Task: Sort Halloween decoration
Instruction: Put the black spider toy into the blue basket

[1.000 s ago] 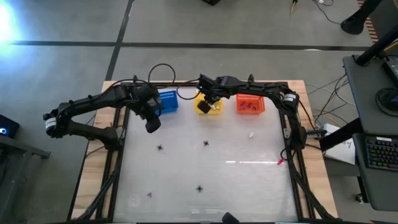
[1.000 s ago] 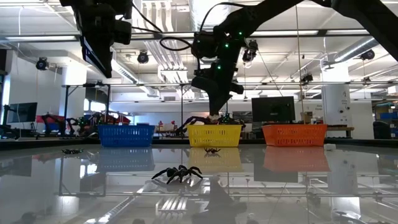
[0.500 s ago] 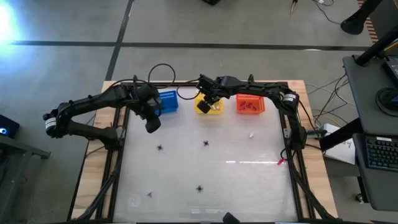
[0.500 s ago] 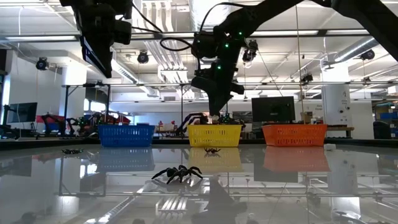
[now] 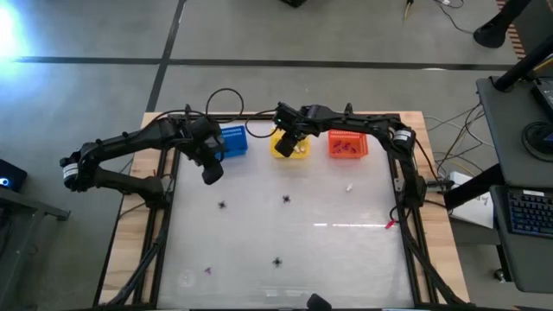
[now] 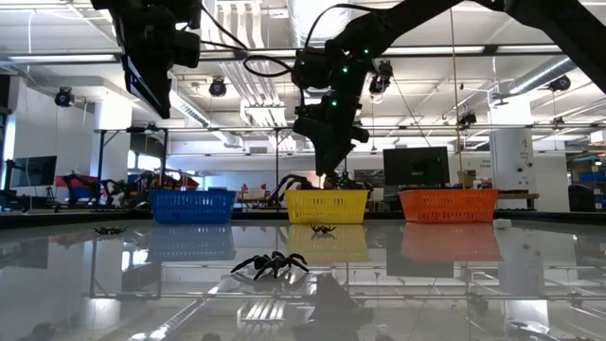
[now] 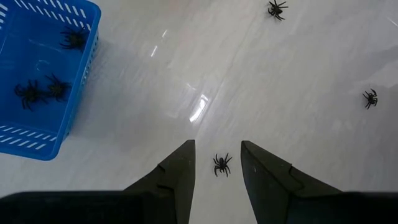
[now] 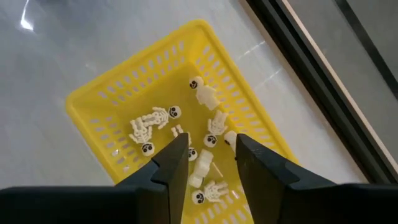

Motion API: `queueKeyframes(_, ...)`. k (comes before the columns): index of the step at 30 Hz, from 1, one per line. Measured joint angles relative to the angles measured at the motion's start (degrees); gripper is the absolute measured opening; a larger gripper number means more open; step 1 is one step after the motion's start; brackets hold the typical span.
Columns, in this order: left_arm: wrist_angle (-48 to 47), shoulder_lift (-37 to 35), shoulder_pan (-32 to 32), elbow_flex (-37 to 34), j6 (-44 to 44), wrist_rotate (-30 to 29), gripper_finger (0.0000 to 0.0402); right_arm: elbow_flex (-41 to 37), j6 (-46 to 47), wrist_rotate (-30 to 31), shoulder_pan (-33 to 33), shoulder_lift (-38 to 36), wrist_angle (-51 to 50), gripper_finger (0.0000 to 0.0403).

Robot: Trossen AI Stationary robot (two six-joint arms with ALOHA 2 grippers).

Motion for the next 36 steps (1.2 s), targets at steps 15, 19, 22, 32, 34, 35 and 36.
queueKeyframes(15,0.1,0.0,0.0,0.0,0.0,0.0,0.0111,0.0,0.0,0.0,0.0,0.0,1.7,0.0111)
queueKeyframes(19,0.3,0.0,0.0,0.0,0.0,0.0,0.0111,0.0,0.0,0.0,0.0,0.0,3.5,0.0114)
queueKeyframes(22,1.4,0.0,0.0,0.0,0.0,0.0,0.0111,0.0,0.0,0.0,0.0,0.0,4.2,0.0117)
queueKeyframes(32,5.7,0.0,0.0,0.0,-4.0,-10.1,0.0111,0.0,2.8,-1.4,0.1,0.0,6.2,0.0106)
queueKeyframes(34,5.2,0.0,0.0,0.0,-3.4,-10.9,0.0111,0.0,1.6,-3.3,0.0,0.0,4.7,0.0103)
queueKeyframes(35,5.2,0.0,0.0,0.0,-2.8,-10.9,0.0111,0.0,1.0,-3.5,0.0,0.0,3.7,0.0102)
queueKeyframes(36,5.2,0.0,0.0,0.0,-2.5,-10.8,0.0111,0.0,0.1,-3.4,0.0,0.0,2.1,0.0101)
